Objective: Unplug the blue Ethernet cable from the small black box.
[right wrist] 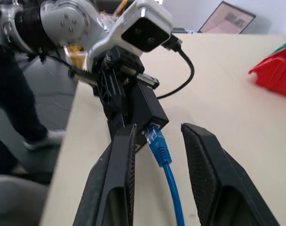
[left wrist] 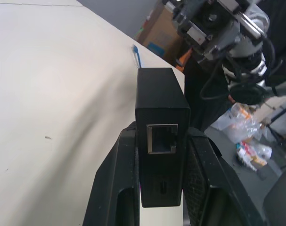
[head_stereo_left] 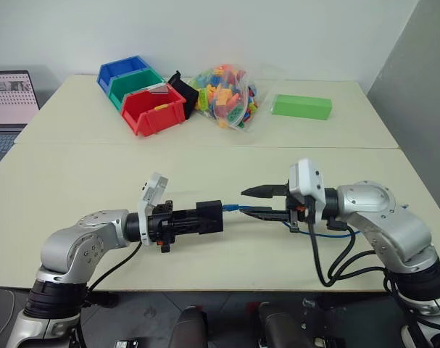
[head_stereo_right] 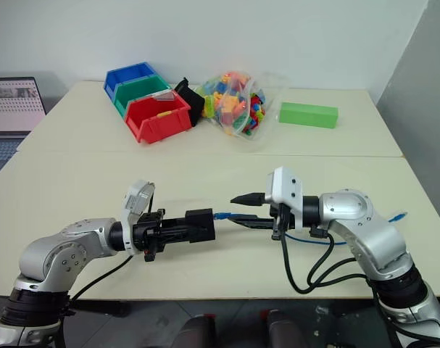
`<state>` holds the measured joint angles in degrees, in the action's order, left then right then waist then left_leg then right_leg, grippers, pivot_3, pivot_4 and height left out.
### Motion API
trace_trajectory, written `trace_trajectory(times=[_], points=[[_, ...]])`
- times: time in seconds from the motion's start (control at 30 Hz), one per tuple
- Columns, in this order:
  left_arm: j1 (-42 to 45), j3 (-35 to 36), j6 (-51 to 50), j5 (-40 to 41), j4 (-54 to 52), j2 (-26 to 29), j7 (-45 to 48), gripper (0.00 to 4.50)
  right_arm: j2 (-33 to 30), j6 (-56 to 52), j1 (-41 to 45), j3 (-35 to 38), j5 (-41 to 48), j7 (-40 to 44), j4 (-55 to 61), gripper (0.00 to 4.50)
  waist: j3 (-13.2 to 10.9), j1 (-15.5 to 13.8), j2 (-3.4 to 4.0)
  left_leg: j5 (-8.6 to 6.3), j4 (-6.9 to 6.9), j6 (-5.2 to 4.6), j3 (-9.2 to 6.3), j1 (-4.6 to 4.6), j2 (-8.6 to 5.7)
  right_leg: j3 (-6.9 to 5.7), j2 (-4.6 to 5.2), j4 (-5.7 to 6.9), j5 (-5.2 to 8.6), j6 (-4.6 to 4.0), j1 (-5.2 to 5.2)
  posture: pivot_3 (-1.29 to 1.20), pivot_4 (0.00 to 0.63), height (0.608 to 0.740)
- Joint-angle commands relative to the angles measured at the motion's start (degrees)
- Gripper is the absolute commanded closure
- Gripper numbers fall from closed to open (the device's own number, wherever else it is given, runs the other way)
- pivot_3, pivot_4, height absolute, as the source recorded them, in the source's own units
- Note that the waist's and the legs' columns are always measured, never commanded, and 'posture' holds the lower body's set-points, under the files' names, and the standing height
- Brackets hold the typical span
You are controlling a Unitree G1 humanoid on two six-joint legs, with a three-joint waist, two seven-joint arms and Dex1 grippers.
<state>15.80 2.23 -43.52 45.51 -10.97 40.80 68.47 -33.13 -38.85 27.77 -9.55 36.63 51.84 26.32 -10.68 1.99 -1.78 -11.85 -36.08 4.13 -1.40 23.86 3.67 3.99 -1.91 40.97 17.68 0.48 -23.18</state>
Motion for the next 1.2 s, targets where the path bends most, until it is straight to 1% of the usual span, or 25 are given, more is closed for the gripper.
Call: trace_trajectory(times=[0.03, 0.13, 0.17, 0.2, 0.23, 0.27, 0.3, 0.53, 0.87, 1.2], points=[[1.7, -0.8, 3.8, -1.9, -2.4, 1.6, 3.3, 3.70, 1.6, -5.9, 0.7, 1.8, 5.0, -2.6, 0.6, 2.89, 0.0, 0.0, 0.00, 0.00, 0.00, 0.00, -0.01, 0.01, 0.00, 0.00, -0.01, -0.01, 0.02, 0.04, 0.00, 0.00, 0.150, 0.740], [2.2, -1.2, 4.8, -2.9, -2.2, 2.0, 4.2, 3.70, 2.5, -7.7, 0.5, 1.6, 5.5, -3.7, -0.2, 2.44, 0.0, 0.0, 0.00, 0.00, 0.01, -0.01, 0.03, 0.01, -0.02, -0.03, 0.00, -0.04, 0.11, 0.19, -0.01, 0.00, 0.150, 0.740], [2.4, -1.3, 5.1, -3.2, -2.2, 2.1, 4.5, 3.70, 2.7, -8.2, 0.6, 1.6, 5.8, -3.9, -0.3, 2.11, 0.0, 0.0, 0.00, -0.01, 0.01, -0.01, 0.04, 0.01, -0.02, -0.03, -0.01, -0.04, 0.11, 0.19, -0.01, 0.00, 0.150, 0.740], [2.5, -1.4, 5.2, -3.3, -2.2, 2.1, 4.6, 3.70, 2.9, -8.7, 0.7, 1.7, 6.1, -4.1, -0.3, 1.95, 0.0, 0.0, 0.00, 0.00, 0.01, -0.01, 0.04, 0.02, -0.01, -0.04, -0.01, -0.04, 0.11, 0.19, -0.02, 0.00, 0.150, 0.740], [2.6, -1.4, 5.0, -3.3, -2.2, 2.1, 4.6, 3.70, 3.2, -9.1, 0.8, 1.8, 6.5, -4.2, -0.3, 1.62, 0.0, 0.0, 0.00, -0.01, 0.01, -0.01, 0.03, 0.02, -0.01, -0.03, -0.01, -0.04, 0.11, 0.20, -0.02, 0.00, 0.150, 0.740], [2.7, -1.4, 5.0, -3.3, -2.3, 2.2, 4.7, 3.70, 3.6, -9.6, 1.0, 1.8, 7.0, -4.3, -0.5, 1.39, 0.0, 0.0, 0.00, -0.01, 0.01, -0.01, 0.03, 0.02, -0.01, -0.04, -0.02, -0.04, 0.11, 0.20, -0.02, 0.00, 0.150, 0.740], [2.8, -1.5, 4.9, -3.2, -2.4, 2.2, 4.7, 3.70, 3.9, -10.0, 1.2, 1.9, 7.3, -4.6, -0.6, 1.34, 0.0, 0.0, 0.00, -0.01, 0.01, -0.01, 0.03, 0.02, 0.00, -0.04, -0.02, -0.04, 0.11, 0.20, -0.02, 0.00, 0.150, 0.740], [3.4, -1.4, 4.4, -3.0, -2.6, 2.3, 4.8, 3.70, 5.1, -13.0, 2.3, 1.5, 9.5, -3.9, -2.6, 1.34, 0.0, 0.0, 0.00, -0.01, 0.01, -0.01, 0.03, 0.02, 0.00, -0.05, -0.03, -0.04, 0.12, 0.21, -0.03, 0.00, 0.150, 0.740], [3.6, -1.3, 3.5, -2.4, -3.5, 2.4, 4.5, 3.70, 7.1, -14.9, 3.5, 1.4, 10.0, -3.4, -5.3, 1.34, 0.0, 0.1, 0.00, -0.01, 0.02, -0.01, 0.02, 0.03, 0.00, -0.07, -0.04, -0.05, 0.12, 0.21, -0.03, 0.00, 0.150, 0.740], [3.4, -1.1, 2.3, -1.7, -4.8, 2.2, 3.6, 3.70, 6.3, -15.5, 3.7, 1.1, 10.1, -2.1, -5.5, 1.34, 0.0, 0.1, 0.00, -0.01, 0.02, -0.01, 0.03, 0.03, 0.01, -0.07, -0.04, -0.05, 0.12, 0.21, -0.03, 0.00, 0.150, 0.740]])
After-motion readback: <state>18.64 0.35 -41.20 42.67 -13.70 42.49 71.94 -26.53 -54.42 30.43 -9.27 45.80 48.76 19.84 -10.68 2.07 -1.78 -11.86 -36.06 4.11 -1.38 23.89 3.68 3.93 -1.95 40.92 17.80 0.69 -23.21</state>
